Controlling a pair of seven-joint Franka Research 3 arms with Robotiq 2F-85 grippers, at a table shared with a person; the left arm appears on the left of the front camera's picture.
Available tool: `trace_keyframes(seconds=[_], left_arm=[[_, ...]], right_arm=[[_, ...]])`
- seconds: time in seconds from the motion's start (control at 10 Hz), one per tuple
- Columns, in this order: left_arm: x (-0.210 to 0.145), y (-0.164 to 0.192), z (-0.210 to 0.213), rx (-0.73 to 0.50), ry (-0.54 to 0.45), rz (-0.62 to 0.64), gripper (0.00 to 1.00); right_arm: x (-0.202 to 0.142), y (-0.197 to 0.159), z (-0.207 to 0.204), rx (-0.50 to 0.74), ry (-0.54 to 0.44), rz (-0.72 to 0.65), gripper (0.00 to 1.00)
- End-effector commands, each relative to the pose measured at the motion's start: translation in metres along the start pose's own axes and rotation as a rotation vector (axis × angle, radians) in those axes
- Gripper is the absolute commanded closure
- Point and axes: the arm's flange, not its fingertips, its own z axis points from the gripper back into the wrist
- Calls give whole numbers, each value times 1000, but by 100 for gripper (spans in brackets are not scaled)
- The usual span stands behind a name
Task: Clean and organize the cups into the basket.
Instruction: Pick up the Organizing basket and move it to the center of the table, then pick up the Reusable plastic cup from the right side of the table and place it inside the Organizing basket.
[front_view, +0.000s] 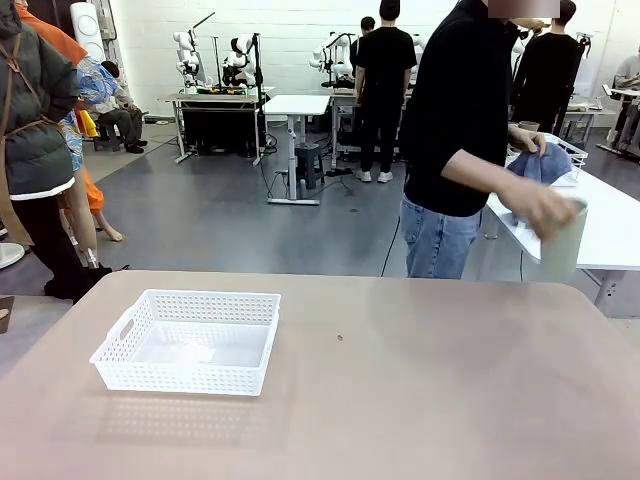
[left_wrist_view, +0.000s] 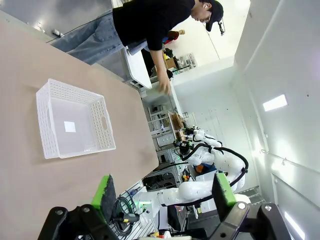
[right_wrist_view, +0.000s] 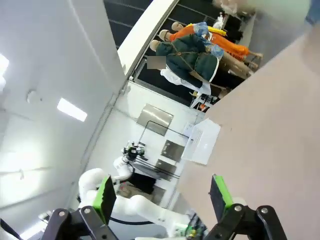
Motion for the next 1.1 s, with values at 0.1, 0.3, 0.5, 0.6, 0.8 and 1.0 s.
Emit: trace_keyframes(seconds=[0.1, 0.3, 0.5, 0.6, 0.8, 1.0], left_arm=[[1, -4, 2, -13, -12, -7, 0], [1, -4, 2, -13, -12, -7, 0], [1, -4, 2, -13, -12, -7, 0], [1, -4, 2, -13, -12, -7, 0], [1, -4, 2, -13, -12, -7, 0], [1, -4, 2, -13, -12, -7, 0]], right_arm=[[4, -3, 9, -36, -4, -194, 0], [-1, -9, 3, -6, -1, -152, 0], [-1, -9, 3, -6, -1, -152, 0], [-1, -9, 3, -6, -1, -152, 0], [-1, -9, 3, -6, -1, -152, 0], [-1, -9, 3, -6, -1, -152, 0]])
